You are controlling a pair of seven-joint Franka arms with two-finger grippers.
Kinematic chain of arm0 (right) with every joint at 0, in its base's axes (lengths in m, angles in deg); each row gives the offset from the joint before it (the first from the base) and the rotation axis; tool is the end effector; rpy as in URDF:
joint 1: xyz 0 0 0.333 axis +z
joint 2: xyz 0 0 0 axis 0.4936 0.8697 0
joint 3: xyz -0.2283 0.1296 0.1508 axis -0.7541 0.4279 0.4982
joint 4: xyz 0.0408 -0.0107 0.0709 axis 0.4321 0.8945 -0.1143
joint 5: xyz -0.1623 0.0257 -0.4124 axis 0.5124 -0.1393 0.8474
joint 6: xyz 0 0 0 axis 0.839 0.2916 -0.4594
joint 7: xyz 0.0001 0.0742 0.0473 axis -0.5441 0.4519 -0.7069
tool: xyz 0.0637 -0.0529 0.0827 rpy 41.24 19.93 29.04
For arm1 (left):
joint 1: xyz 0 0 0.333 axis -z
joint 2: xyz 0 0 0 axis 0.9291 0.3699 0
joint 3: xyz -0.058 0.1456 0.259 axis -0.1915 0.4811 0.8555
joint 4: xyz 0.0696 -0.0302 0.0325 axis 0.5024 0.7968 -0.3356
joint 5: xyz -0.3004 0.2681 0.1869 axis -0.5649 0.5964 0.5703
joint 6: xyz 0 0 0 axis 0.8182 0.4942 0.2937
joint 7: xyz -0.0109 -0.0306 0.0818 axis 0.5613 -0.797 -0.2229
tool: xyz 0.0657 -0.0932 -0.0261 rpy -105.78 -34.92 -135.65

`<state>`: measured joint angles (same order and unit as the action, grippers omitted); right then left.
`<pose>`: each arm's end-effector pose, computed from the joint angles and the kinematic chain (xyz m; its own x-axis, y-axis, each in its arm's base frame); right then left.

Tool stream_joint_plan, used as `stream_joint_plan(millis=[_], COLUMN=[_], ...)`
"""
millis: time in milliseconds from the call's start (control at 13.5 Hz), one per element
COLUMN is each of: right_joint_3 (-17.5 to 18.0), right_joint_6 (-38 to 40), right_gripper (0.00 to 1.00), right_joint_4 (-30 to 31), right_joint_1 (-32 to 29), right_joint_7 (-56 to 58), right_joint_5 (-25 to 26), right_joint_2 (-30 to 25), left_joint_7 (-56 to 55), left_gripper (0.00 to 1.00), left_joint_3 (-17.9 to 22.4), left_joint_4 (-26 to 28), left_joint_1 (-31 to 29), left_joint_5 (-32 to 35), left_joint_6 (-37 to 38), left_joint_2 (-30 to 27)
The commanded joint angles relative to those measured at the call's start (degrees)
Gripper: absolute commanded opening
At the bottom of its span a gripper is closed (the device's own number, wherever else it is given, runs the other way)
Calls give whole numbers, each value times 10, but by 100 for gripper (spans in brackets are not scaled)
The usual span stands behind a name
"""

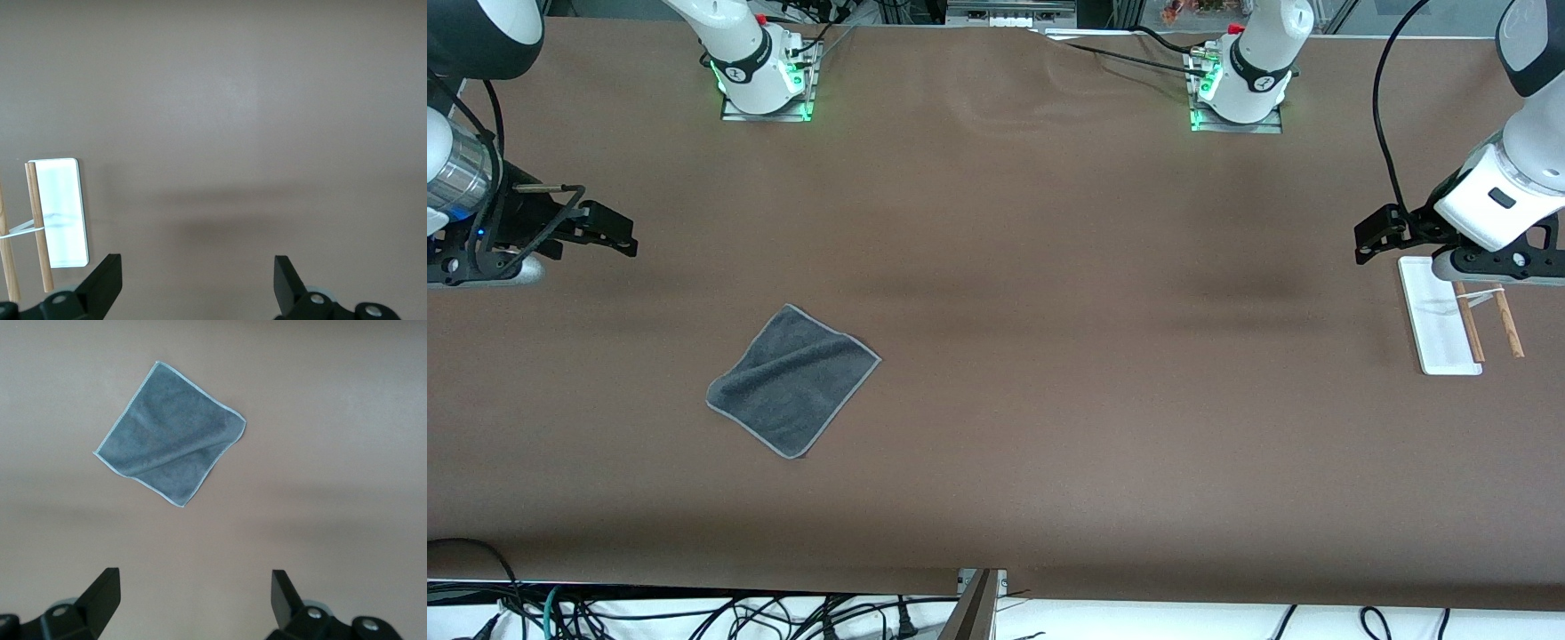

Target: Pass towel and hang on rack

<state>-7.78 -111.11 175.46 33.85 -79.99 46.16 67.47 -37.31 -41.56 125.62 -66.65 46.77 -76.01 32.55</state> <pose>0.6418 0.0484 0.5519 0.9979 0.0411 -0.0510 0.0401 -0.9990 -0.0210 0.6212 -0.0273 0.5302 0.9992 -0.0396 0.0031 -0.0395 -0.9988 -0.0288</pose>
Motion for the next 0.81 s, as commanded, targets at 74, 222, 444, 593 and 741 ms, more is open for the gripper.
stream_joint_plan(millis=[74, 222, 444, 593, 741], right_joint_3=[7, 6, 6, 6, 6], right_joint_6=[17, 17, 16, 15, 15], right_gripper=[100, 100, 100, 100, 100], right_joint_4=[-2, -3, -3, -3, -3], right_joint_1=[-7, -8, -8, -7, -8], right_joint_7=[1, 5, 5, 4, 5], right_joint_5=[9, 10, 11, 14, 13], right_joint_2=[-7, -6, -4, -3, 6], left_joint_7=[-3, -3, -3, -3, -3], left_gripper=[100, 100, 100, 100, 100], left_joint_3=[4, 4, 4, 4, 4], left_joint_4=[-9, -9, -9, -9, -9], left_joint_1=[2, 3, 3, 3, 3], left_joint_5=[-6, -6, -6, -6, -6], left_joint_6=[9, 9, 9, 9, 9], left_joint_2=[0, 0, 0, 0, 0])
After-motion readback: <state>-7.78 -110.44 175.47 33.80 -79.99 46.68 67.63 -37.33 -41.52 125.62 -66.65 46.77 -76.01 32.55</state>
